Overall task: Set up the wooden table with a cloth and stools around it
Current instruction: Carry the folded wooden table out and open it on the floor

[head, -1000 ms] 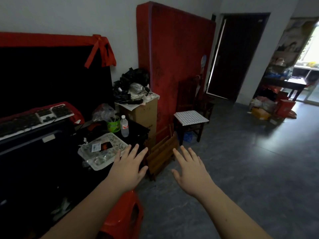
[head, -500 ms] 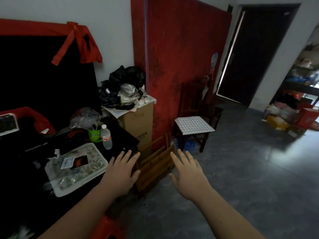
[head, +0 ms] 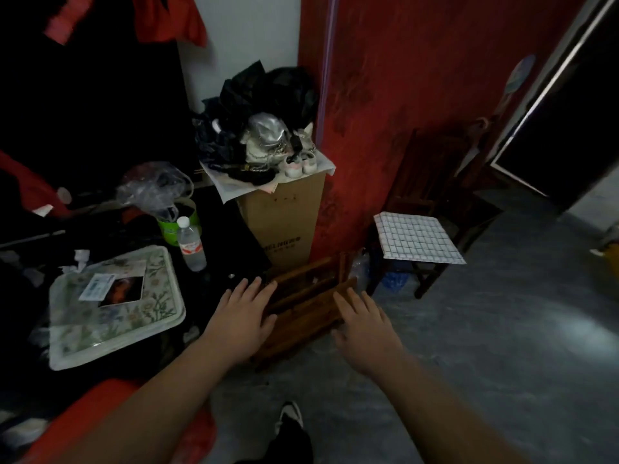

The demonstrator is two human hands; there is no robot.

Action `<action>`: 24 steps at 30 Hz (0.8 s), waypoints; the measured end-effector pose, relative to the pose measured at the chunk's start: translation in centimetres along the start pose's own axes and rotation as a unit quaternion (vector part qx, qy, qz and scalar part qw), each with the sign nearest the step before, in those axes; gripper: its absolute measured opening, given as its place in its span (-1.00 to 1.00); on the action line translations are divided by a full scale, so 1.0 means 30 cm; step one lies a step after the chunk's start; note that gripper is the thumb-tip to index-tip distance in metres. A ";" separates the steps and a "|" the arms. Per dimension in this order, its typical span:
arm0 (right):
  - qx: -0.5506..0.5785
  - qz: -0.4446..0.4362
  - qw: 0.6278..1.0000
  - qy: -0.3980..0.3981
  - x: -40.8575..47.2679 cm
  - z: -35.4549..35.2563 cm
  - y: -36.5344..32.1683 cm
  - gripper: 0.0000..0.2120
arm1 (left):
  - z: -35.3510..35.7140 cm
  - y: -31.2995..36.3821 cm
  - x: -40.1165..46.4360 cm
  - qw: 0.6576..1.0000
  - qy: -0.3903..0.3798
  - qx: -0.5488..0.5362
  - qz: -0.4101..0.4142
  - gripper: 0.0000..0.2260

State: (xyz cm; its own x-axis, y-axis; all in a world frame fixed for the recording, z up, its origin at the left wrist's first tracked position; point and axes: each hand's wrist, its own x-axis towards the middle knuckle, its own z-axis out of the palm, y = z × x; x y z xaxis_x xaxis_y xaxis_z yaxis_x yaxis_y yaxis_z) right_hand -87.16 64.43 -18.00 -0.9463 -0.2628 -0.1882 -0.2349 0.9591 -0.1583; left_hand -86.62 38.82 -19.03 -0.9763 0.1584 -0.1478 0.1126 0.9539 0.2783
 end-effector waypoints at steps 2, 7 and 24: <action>0.003 -0.009 1.000 -0.017 0.161 0.021 0.051 -0.33 | 0.049 -0.010 0.148 1.000 -0.001 -0.011 -0.007 -0.43; 0.011 -0.016 0.997 -0.077 0.525 0.091 0.173 -0.33 | 0.192 -0.058 0.513 0.997 -0.048 -0.029 -0.048 -0.43; -0.061 -0.186 0.974 -0.113 1.571 0.847 0.506 -0.30 | 1.037 -0.175 1.345 0.984 -0.084 -0.004 -0.157 -0.26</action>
State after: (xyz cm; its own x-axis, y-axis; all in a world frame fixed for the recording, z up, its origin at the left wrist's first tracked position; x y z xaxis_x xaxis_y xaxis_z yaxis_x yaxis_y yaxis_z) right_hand -129.67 63.92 -53.89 -0.7212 -0.5973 -0.3509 -0.5893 0.7952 -0.1426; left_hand -120.85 48.13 -56.00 -0.9182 -0.1026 -0.3827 -0.1910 0.9609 0.2006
